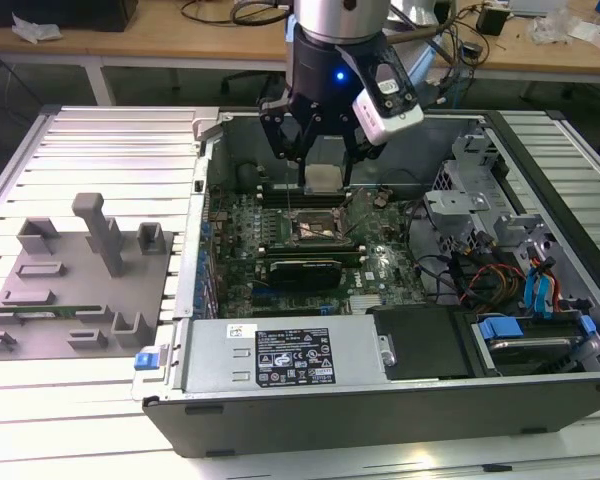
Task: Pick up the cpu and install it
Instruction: 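Pick up the cpu and move it towards the insertion slot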
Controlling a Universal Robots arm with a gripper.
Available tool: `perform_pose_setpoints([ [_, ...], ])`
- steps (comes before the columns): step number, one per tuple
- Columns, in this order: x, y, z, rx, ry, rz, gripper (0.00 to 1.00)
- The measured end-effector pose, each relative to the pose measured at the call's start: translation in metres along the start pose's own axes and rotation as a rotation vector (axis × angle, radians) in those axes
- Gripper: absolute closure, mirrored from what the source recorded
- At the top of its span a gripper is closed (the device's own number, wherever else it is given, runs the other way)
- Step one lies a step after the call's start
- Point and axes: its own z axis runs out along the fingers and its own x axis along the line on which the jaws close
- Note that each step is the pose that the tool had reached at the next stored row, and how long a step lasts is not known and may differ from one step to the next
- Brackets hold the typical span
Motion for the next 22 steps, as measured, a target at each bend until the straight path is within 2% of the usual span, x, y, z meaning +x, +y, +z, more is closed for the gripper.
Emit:
perform_pose_setpoints([
  [4, 0.0, 0.0133, 0.0107, -0.0011, -0.0001, 0.0, 0.45],
  [13, -0.0015, 0.0339, 0.031, -0.0009, 0.0001, 0.0, 0.45],
  [15, -0.0018, 0.0421, 0.0392, -0.001, 0.0001, 0.0, 0.45],
  [18, -0.0029, 0.0463, 0.0457, -0.001, 0.0001, 0.0, 0.45],
  [20, -0.0045, 0.0494, 0.0536, -0.0012, 0.0, 0.0, 0.45],
  [22, -0.0046, 0.05, 0.0571, -0.001, 0.0001, -0.001, 0.45],
])
